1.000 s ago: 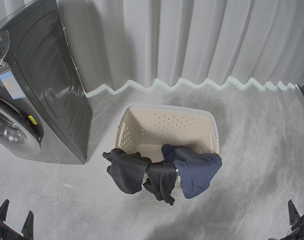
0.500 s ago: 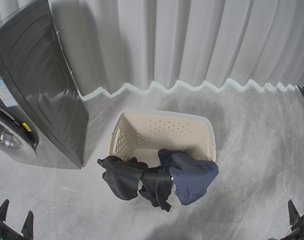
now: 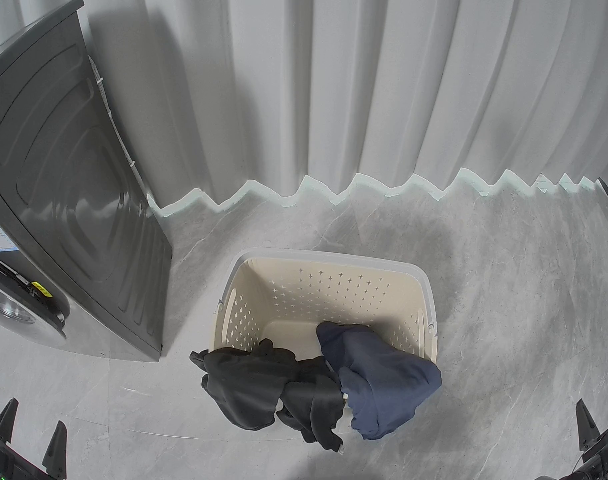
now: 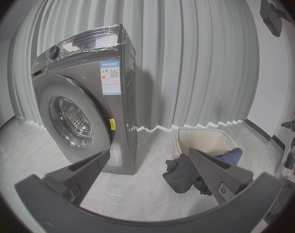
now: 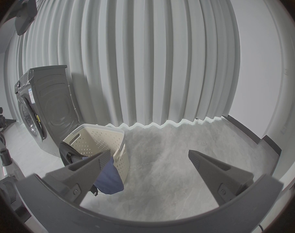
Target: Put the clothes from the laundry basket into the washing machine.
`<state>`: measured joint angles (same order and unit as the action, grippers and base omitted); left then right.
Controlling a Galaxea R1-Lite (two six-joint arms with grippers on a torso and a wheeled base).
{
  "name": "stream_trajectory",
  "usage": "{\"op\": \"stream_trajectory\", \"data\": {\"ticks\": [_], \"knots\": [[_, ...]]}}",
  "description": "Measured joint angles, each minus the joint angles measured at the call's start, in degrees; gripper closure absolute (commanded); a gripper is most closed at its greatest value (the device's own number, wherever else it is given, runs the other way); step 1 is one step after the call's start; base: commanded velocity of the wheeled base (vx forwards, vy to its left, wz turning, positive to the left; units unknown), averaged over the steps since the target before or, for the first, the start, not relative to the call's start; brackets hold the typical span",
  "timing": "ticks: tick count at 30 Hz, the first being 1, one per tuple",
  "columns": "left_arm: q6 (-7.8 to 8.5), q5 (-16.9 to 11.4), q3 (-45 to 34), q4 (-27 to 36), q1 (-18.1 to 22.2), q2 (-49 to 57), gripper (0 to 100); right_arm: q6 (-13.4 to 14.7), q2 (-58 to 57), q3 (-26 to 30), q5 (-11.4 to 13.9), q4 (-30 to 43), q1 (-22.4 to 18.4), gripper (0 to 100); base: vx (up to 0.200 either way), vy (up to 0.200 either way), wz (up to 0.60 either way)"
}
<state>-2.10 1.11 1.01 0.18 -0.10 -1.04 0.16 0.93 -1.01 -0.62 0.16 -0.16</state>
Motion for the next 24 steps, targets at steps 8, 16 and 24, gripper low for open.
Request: {"op": "stream_trajectory", "data": {"ticks": [8, 16, 24], "knots": [[-0.01, 0.0, 0.0, 0.0, 0.0, 0.0, 0, 0.0, 0.0, 0.0, 0.0, 0.0, 0.0, 0, 0.1, 0.0, 0.0], [-0.01, 0.0, 0.0, 0.0, 0.0, 0.0, 0, 0.0, 0.0, 0.0, 0.0, 0.0, 0.0, 0, 0.0, 0.0, 0.0], [-0.06, 0.0, 0.0, 0.0, 0.0, 0.0, 0, -0.1, 0.0, 0.0, 0.0, 0.0, 0.0, 0, 0.15, 0.0, 0.0]]}}
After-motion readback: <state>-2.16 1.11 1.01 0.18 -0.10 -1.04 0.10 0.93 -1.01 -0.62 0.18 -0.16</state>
